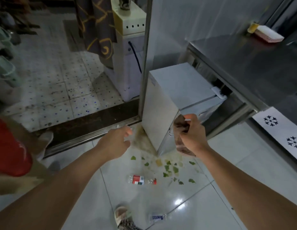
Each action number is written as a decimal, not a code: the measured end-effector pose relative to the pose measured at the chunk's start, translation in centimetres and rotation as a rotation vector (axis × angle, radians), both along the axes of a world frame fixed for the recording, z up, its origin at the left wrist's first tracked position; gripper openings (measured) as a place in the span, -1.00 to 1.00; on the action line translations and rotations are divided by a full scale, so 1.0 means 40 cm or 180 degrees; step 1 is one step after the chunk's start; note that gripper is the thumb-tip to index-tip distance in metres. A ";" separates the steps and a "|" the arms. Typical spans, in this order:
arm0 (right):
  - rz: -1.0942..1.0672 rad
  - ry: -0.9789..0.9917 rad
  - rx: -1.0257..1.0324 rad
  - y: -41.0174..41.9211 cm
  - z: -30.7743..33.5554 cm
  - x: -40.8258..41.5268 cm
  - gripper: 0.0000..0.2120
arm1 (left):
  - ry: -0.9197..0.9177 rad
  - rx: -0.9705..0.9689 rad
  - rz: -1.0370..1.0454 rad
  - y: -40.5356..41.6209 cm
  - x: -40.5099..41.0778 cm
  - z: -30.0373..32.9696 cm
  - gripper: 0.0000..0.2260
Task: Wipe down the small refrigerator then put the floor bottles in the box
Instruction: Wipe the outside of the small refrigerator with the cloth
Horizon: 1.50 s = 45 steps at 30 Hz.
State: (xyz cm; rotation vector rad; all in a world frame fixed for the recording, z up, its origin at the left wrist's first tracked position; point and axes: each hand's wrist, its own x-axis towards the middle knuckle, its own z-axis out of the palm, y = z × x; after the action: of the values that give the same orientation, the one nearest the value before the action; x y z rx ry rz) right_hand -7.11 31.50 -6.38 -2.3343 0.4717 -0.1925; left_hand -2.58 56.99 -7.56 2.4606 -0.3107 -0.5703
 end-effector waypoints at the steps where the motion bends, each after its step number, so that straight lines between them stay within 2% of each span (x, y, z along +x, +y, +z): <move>1: -0.0017 -0.0022 0.0003 0.006 -0.002 0.020 -0.72 | 0.0032 0.0059 -0.0098 -0.001 0.024 0.005 -0.68; 6: -0.0158 -0.0018 -0.0075 0.010 -0.026 0.141 -0.67 | -0.0020 0.0326 -0.0639 -0.037 0.195 0.022 -0.75; 12: -0.0261 -0.0235 -0.0257 -0.021 -0.080 0.256 -0.72 | 0.0092 0.0353 -0.1039 -0.119 0.412 -0.022 -0.70; 15: -0.0382 -0.0088 -0.0370 -0.038 -0.110 0.305 -0.70 | 0.0120 0.0290 -0.1209 -0.164 0.492 -0.060 -0.70; 19: -0.0834 0.0415 -0.0375 -0.038 -0.157 0.350 -0.56 | 0.0081 0.0277 -0.1509 -0.222 0.580 -0.112 -0.73; 21: -0.0927 0.0347 -0.0466 -0.024 -0.164 0.364 -0.57 | 0.0007 0.0147 -0.1712 -0.249 0.626 -0.132 -0.80; 23: -0.1012 0.0168 -0.0543 -0.011 -0.171 0.377 -0.60 | -0.0033 0.0101 -0.1889 -0.269 0.671 -0.147 -0.75; 26: -0.1545 0.0256 -0.0442 0.015 -0.185 0.392 -0.50 | -0.0123 0.0165 -0.2267 -0.283 0.735 -0.161 -0.64; 29: -0.2062 0.0189 -0.0397 0.059 -0.208 0.410 -0.51 | -0.0277 0.0053 -0.2653 -0.277 0.797 -0.173 -0.63; 33: -0.2835 -0.0106 -0.0101 0.114 -0.231 0.425 -0.51 | -0.0624 0.0009 -0.3162 -0.275 0.862 -0.192 -0.60; 37: -0.3273 -0.0099 -0.0441 0.150 -0.260 0.418 -0.49 | -0.1125 0.0160 -0.3519 -0.294 0.880 -0.219 -0.54; 41: -0.3341 -0.0329 -0.0713 0.144 -0.302 0.409 -0.51 | -0.1649 0.0161 -0.3694 -0.336 0.874 -0.256 -0.46; 45: -0.3007 -0.0525 -0.1182 0.113 -0.368 0.424 -0.42 | -0.2376 0.0020 -0.3621 -0.395 0.869 -0.314 -0.40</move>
State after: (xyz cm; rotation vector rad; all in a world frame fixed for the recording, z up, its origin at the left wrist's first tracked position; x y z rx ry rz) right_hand 9.86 36.01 -21.12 -2.2185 1.5265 -0.9698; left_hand 32.17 41.20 -20.14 2.1983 -2.0350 -0.0078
